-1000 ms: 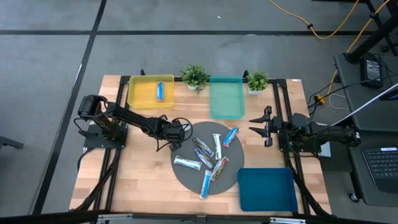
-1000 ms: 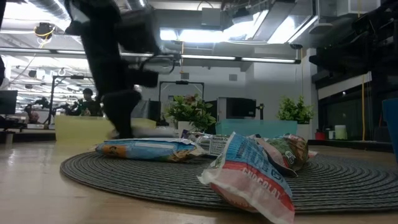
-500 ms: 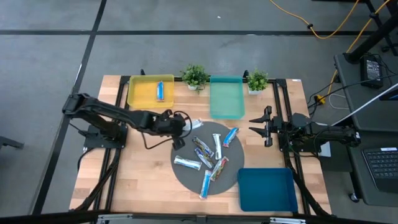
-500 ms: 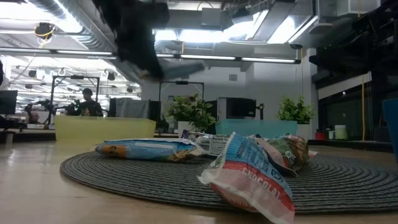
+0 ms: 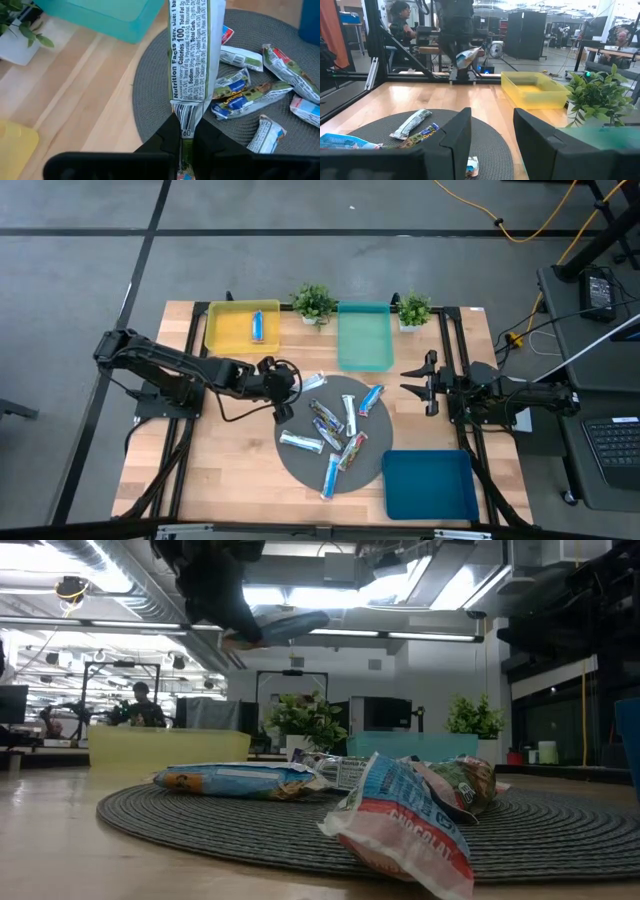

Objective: Pick and place Granola Bars by type
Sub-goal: Put the yellow granola bar into the blue bin

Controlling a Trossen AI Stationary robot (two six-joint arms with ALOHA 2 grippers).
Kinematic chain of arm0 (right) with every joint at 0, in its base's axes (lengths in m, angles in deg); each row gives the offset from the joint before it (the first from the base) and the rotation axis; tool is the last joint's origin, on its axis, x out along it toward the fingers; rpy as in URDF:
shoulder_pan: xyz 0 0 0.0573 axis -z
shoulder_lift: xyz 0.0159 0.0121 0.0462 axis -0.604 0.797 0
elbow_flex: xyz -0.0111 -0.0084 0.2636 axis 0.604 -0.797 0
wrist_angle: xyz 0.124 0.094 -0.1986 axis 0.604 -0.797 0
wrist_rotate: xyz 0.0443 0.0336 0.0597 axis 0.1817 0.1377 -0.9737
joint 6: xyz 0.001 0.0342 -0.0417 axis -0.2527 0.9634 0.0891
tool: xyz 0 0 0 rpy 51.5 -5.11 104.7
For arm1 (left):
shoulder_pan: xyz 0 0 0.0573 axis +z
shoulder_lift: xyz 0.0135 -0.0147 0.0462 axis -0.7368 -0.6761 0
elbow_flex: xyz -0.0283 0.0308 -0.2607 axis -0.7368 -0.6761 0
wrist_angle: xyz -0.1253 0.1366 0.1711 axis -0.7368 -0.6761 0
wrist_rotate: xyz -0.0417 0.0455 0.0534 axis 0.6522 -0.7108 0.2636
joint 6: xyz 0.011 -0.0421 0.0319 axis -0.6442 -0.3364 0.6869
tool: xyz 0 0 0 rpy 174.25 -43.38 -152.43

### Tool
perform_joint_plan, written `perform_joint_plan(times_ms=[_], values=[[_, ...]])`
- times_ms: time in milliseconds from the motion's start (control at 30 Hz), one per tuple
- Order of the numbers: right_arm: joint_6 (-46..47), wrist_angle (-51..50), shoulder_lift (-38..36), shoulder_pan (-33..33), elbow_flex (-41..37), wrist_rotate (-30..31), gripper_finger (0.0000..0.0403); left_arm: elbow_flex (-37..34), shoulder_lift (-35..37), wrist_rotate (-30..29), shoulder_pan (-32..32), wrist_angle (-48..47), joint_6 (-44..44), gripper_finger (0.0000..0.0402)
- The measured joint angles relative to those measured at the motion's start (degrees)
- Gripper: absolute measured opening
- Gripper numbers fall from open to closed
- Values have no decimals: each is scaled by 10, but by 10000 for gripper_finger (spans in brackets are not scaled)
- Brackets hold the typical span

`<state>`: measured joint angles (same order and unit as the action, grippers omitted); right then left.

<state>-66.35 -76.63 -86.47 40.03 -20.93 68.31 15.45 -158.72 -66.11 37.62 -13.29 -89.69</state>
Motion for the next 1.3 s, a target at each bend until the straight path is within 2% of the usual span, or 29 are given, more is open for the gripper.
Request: perform_joint_plan(times_ms=[367, 533, 667, 1033, 1133, 1300], values=[[85, 6, 0, 0, 0, -1, 150, 0, 0, -15, 0, 0, 0, 17], [97, 6, 1, 0, 0, -39, 150, 0, 0, -15, 0, 0, 0, 17], [130, 10, 1, 0, 0, -44, 150, 0, 0, -15, 0, 1, -1, 17], [130, 50, 3, -6, 0, -59, 151, 0, 0, -20, 0, 6, -1, 17], [129, 57, 14, -12, 0, -59, 168, 0, 0, -20, 0, 6, -1, 17], [129, 95, 55, -17, 0, -30, 232, 0, 0, -20, 0, 11, 0, 17]])
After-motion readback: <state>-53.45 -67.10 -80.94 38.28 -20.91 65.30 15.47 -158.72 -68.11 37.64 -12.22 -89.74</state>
